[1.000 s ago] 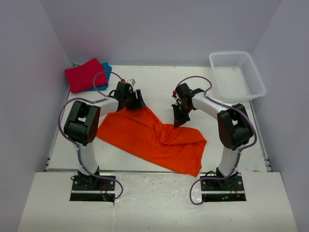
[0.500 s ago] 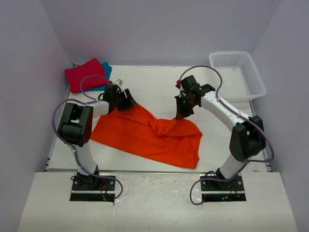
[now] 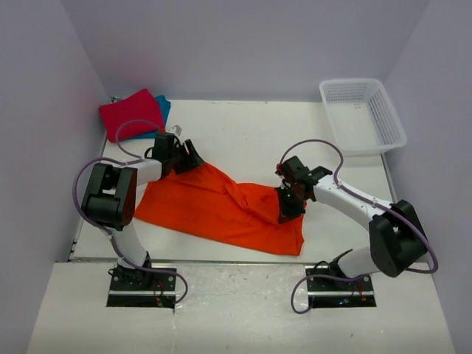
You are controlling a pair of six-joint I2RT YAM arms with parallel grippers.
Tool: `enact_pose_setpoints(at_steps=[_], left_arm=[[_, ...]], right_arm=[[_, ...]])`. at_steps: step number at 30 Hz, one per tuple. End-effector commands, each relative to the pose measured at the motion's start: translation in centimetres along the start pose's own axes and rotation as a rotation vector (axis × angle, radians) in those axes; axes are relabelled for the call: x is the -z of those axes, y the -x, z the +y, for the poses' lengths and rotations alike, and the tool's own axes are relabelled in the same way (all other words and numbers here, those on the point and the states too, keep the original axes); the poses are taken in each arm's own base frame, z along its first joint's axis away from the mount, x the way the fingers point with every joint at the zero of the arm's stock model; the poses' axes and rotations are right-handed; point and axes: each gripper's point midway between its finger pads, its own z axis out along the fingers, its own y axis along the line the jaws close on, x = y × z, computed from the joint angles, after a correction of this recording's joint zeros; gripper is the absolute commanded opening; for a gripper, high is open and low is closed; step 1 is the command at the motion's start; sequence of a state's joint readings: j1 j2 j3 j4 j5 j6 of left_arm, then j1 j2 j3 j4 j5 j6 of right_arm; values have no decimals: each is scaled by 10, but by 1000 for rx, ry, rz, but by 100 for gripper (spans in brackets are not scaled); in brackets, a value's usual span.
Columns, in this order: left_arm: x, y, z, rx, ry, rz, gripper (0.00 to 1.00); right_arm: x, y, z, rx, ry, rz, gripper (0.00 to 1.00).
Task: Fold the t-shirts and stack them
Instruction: Grap the side of the flattened tshirt furthest away from the robot with both arms
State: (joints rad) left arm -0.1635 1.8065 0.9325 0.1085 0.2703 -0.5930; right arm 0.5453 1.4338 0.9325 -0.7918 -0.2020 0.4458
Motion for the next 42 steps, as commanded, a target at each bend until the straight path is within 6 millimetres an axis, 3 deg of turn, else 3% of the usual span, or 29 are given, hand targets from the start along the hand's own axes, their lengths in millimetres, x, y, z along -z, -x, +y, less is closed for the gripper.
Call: enact_pose_setpoints(at_steps=[1,4,6,8,12,25,42], left_arm=[[7,-23,25,41,97,69,64],[6,-22,24,40,95,68,64],[5,-23,25,40,96,74,64],[5,-24,27,40,100,77,64],[5,-27,28,40,103,77,64],[11,-33,26,44,84,73,64],[7,-37,26,42,73,87,64]], right_arm=[[-6,-5,13,-18,58,-38,0],[-7,-13,16,-22,78,-35,8],[1,-13,21,-19,95,-70,19],[11,-7,22,-33,96,-135,29],[20,8,16,-31,35,-193,40],[2,78,2,-58,-162,-226,40],[-19,62,-23,-111,-225,-157,34]])
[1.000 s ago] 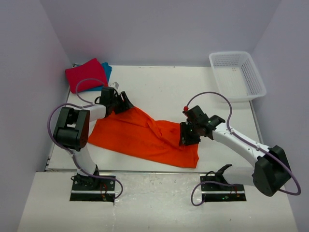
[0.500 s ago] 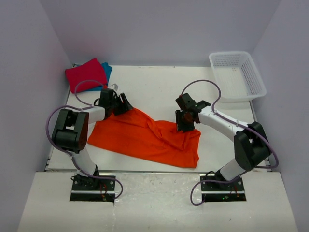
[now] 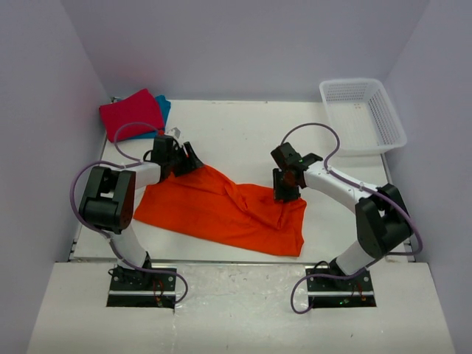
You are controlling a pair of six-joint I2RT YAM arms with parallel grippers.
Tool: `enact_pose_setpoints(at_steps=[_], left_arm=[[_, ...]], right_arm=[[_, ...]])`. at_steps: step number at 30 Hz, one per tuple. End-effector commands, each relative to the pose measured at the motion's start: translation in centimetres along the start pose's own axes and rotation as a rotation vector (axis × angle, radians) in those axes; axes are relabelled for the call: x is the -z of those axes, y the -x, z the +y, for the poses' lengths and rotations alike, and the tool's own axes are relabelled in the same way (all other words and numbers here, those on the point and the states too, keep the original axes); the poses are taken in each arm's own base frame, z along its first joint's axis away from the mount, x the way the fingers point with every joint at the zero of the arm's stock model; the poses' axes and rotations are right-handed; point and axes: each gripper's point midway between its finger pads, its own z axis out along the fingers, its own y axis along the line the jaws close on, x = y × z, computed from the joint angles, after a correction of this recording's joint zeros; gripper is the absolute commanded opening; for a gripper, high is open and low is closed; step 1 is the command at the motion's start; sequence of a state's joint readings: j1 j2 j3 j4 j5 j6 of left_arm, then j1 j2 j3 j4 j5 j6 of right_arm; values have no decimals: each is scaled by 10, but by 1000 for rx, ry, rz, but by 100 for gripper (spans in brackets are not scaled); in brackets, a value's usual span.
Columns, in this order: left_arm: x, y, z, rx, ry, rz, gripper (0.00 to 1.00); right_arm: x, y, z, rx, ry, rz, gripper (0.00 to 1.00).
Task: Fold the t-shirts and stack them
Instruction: Grap the side of the flattened tshirt furthest away from the robot with both arms
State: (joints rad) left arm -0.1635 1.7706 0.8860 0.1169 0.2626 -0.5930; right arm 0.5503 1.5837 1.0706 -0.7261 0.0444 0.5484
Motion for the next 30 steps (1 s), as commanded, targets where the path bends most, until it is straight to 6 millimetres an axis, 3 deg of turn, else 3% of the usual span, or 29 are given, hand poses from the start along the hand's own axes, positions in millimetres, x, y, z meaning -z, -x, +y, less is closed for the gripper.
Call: enact_pose_setpoints(at_steps=[1,6,12,16,18,23,30], left_arm=[[-1,-28,23,40,65,87,64],[1,-28,21,40,61,86,64],[1,-27,21,37,58,85,64],[1,-31,24,42,65,87,64],[1,-31,24,43,66,84,64],[4,-34,28,46,81,73,64],[10,-37,20,34,64,56,64]], right_arm=[[-10,-5,-9,-17,-41,13,34],[-18,-9,-12,-31,-37,32,32],[-18,-3,-10,-23,-29,18,15],[-10,14,-9,-21,-38,-24,9],[-5,23,-7,-27,-31,-43,1],[10,43,-6,-25,-35,-90,0],[36,87,-10,-37,-51,-176,0]])
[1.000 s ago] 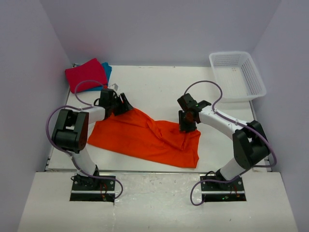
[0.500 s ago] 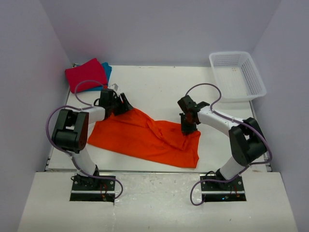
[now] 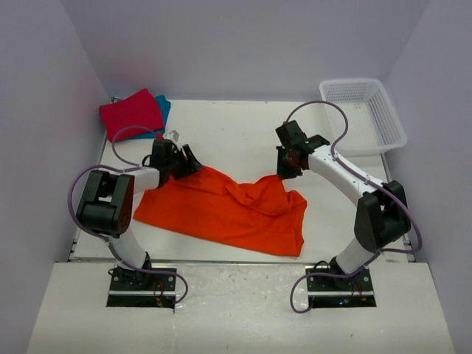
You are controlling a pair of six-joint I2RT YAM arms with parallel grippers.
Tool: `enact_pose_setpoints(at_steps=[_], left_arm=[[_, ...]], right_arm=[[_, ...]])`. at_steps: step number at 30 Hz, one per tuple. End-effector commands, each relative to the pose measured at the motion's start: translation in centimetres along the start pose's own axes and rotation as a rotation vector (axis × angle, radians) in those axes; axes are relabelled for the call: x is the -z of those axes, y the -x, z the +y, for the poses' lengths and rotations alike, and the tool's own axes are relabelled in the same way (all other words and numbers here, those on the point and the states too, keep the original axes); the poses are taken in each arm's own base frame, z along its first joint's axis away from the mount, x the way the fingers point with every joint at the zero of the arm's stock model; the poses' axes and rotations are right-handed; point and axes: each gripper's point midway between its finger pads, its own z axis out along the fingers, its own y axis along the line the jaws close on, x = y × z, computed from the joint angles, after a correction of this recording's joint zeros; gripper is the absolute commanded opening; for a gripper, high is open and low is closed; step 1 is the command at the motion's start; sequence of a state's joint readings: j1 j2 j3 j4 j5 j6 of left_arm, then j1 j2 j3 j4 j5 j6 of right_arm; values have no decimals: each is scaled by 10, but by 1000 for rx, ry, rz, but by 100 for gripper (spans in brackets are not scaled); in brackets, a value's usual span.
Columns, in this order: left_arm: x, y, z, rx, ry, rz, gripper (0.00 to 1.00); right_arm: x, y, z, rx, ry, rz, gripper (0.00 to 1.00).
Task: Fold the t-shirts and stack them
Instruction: Grap the side of the flattened tshirt furthest away from the robot with both arms
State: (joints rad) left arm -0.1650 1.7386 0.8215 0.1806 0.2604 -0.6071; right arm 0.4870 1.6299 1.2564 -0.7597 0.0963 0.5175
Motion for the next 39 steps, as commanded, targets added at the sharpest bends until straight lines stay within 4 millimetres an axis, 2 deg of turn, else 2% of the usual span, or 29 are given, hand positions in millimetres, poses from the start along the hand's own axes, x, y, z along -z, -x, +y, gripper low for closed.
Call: enact_pose_setpoints(at_steps=[1,2,3,5,6,8,9,10,13,14,15,17,18,19,20,21,23,24,25,26,30,39], left_arm=[[10,-25,13,21,68,60,64],[13,-22,7,8,59,46,66],[20,-10,-3,-11,44,6,68],[28,4,-11,-36,52,-43,73],[37,26,-18,-53,68,-114,74],[44,39,-20,-71,107,-139,77],[50,60,-25,-77,138,-182,77],[53,62,-24,-89,164,-164,78],[60,92,-17,-94,294,-203,77],[60,96,-15,-98,317,-202,77],[57,109,-13,-99,356,-221,77],[54,109,-2,-106,426,-189,74],[45,115,2,-109,454,-187,72],[43,112,9,-107,482,-158,67],[40,118,8,-107,487,-158,65],[30,112,17,-111,511,-129,64],[23,116,21,-117,531,-123,61],[16,108,32,-117,566,-88,58],[12,108,36,-119,574,-80,57],[5,109,40,-121,591,-71,56],[-1,110,54,-118,644,-51,55],[-6,125,58,-116,659,-75,57]], right_arm=[[11,28,-12,-1,-45,-51,0],[11,30,-12,2,-45,-50,0],[10,35,-16,2,-53,-52,0],[9,40,-19,-4,-57,-56,0],[9,42,-19,-4,-53,-53,0],[8,47,-19,1,-47,-54,0],[10,52,-17,6,-41,-59,0],[7,53,-16,13,-39,-50,0],[6,62,-12,23,-32,-56,0],[7,65,-11,25,-33,-58,0],[9,69,-10,23,-35,-63,0],[8,72,-9,31,-34,-60,0],[11,75,-8,32,-30,-66,0],[12,76,-7,30,-29,-68,0],[13,76,-6,32,-20,-69,0],[14,76,-7,30,-19,-70,0],[15,74,-7,33,-16,-68,0],[15,74,-7,36,-17,-69,0],[15,73,-8,35,-20,-68,0],[13,72,-8,41,-20,-65,0],[11,70,-9,43,-23,-58,0],[6,68,-7,49,-15,-46,0]])
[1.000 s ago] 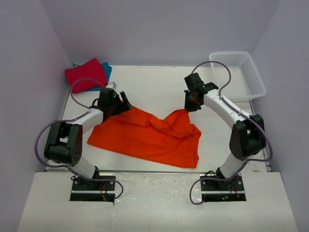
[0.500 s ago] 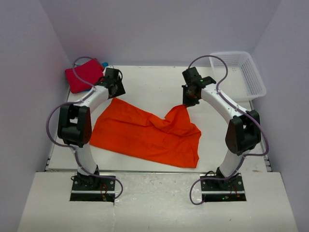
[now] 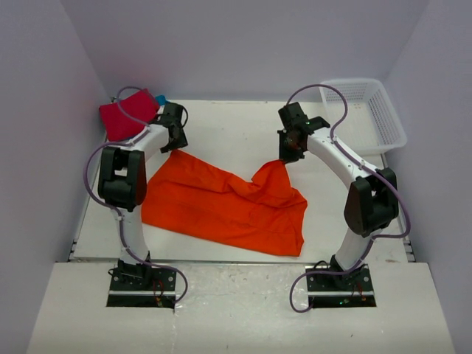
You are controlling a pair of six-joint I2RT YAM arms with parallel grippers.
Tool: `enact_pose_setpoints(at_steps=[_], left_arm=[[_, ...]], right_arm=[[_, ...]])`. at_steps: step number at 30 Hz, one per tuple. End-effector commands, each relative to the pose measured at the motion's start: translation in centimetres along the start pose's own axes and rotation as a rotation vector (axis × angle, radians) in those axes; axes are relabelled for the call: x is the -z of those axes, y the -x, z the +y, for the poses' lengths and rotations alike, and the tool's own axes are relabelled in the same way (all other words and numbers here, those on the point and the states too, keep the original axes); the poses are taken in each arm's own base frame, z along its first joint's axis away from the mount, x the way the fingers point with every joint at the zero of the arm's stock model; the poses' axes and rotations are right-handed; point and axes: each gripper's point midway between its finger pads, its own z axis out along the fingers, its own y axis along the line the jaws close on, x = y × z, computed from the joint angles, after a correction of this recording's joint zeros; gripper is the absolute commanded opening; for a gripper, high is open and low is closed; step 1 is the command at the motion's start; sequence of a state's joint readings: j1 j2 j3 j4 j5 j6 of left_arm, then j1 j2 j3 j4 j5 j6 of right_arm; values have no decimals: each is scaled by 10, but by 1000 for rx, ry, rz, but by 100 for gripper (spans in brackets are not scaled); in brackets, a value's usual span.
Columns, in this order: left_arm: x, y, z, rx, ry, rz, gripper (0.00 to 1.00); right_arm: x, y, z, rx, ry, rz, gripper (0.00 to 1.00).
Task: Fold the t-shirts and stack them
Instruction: Grap the side of the flattened tshirt furthest away from the robot with both arms
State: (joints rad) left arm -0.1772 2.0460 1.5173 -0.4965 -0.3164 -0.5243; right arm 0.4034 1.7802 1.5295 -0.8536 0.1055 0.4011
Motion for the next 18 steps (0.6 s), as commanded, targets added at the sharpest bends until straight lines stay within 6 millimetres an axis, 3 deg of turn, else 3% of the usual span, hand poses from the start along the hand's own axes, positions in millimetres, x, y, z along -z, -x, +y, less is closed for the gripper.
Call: enact_pose_setpoints(at_steps=[1,6,18], left_arm=[[3,23,7,0,28,-50,58],[-4,29,6,10,8,-47,58],[-24,10,-3,-1,-31,16,55]], right_arm=[[3,4,1,9,12,-7,0],[4,7,1,9,12,-12,0],[4,7,1,1,15,-4,0]])
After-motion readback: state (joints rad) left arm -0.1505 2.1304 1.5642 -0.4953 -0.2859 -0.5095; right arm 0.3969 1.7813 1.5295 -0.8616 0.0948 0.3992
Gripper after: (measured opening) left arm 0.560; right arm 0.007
